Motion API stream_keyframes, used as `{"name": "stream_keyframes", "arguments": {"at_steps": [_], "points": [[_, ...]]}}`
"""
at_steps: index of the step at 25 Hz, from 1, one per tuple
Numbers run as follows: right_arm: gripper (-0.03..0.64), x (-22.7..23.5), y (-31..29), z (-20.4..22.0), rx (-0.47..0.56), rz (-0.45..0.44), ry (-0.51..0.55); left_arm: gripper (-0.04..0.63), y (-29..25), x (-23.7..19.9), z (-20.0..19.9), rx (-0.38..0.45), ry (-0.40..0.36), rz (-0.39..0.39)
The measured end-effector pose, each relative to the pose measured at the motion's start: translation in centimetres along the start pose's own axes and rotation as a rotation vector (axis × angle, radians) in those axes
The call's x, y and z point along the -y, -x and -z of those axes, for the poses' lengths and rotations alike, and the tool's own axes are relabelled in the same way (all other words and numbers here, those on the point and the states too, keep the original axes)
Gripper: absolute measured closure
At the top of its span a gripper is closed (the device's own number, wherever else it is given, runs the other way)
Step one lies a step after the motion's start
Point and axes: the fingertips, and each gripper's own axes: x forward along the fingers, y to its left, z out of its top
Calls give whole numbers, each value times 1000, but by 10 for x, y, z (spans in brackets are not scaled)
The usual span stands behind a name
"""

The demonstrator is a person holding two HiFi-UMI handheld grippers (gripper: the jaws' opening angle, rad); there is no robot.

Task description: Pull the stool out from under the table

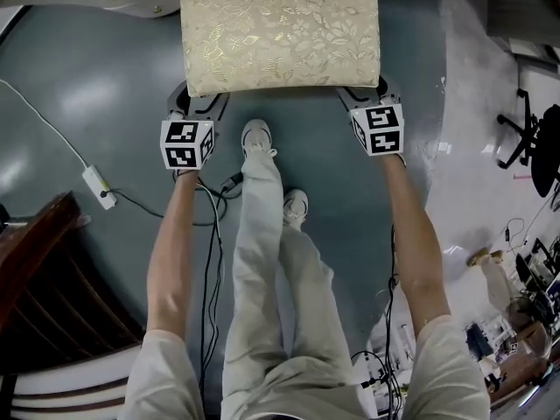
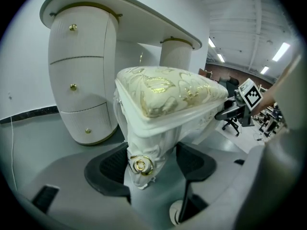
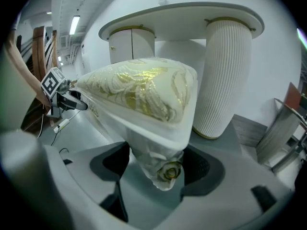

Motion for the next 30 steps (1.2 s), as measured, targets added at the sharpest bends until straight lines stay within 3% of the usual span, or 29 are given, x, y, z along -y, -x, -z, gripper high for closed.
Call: {"name": "stream_keyframes", "arguments": {"at_steps": [6,12,30], "points": [[285,-25,-16,-21,-8,3,-3,295,9,-36,0,-5,0,7],[286,1,10,10,-22,-15,-16,295,4,13,3,-39,13,3],[285,-6,22,16,-132,-39,-60,295,12,17,7,-131,58,37]]}}
